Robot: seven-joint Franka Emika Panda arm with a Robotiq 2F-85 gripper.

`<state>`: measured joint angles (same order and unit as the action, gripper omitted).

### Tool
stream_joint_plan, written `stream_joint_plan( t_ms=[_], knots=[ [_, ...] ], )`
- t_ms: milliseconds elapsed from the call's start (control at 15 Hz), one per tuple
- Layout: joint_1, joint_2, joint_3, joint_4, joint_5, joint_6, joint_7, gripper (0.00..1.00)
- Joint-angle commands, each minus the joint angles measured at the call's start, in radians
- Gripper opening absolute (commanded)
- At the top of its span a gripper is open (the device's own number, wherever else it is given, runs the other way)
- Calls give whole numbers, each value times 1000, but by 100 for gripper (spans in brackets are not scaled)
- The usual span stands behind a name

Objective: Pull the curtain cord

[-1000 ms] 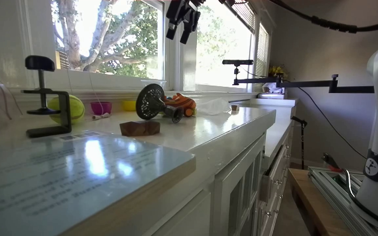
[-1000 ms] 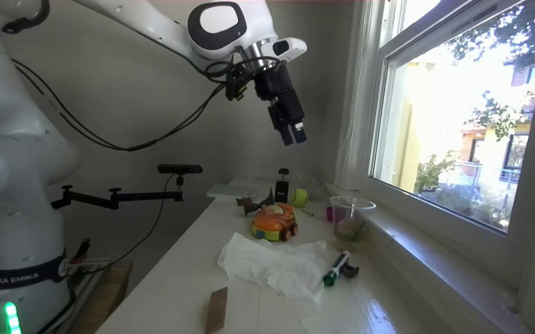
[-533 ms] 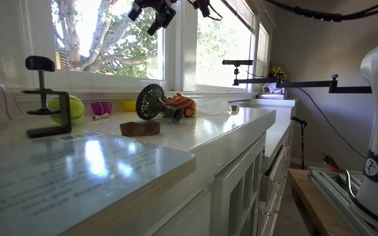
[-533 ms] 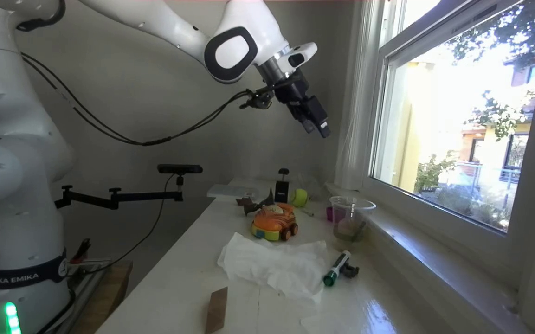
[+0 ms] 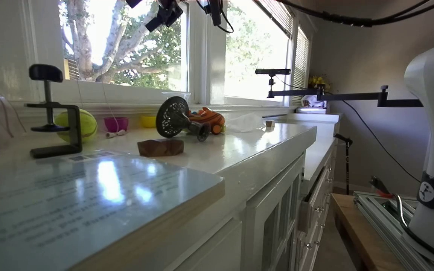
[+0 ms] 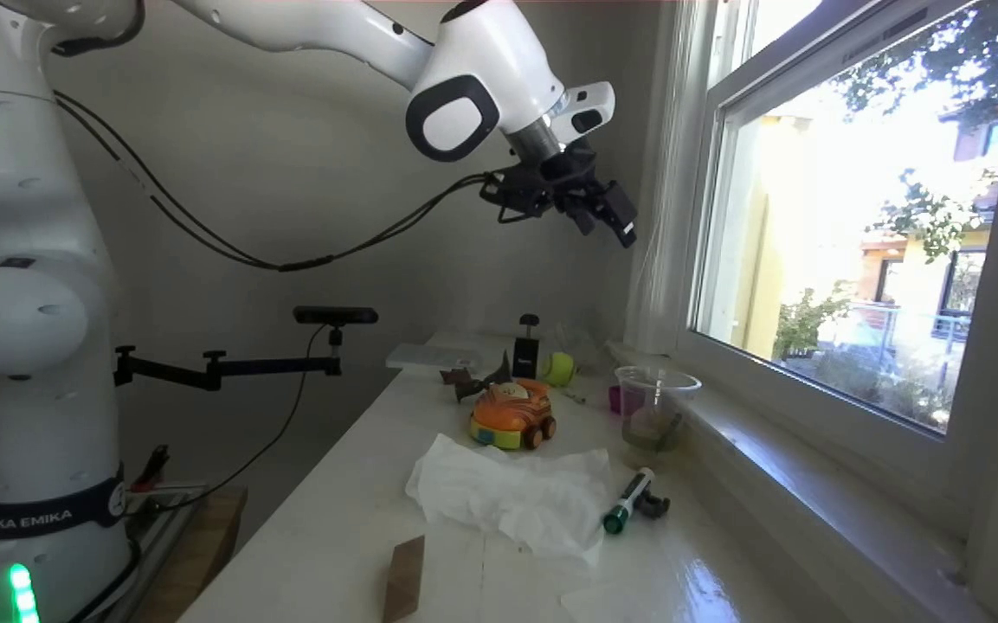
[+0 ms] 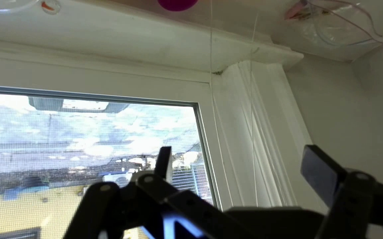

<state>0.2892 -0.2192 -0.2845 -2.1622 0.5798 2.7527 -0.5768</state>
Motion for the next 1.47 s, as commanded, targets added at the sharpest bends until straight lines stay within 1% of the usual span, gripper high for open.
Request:
stream_joint_plan(
  t_ms=[0, 133, 267, 533, 933, 1267, 1400],
  knots=[
    [44, 75, -75, 90, 102, -45, -200, 100],
    [58, 119, -101, 126, 158, -57, -300, 100],
    [64, 161, -113, 163, 210, -75, -376, 100],
    [60, 242, -101, 235, 281, -97, -452, 100],
    [59, 347, -62, 355, 299, -93, -441, 100],
    [60, 410, -24, 429, 283, -79, -416, 100],
    [68, 425, -26, 444, 233, -53, -368, 100]
  ],
)
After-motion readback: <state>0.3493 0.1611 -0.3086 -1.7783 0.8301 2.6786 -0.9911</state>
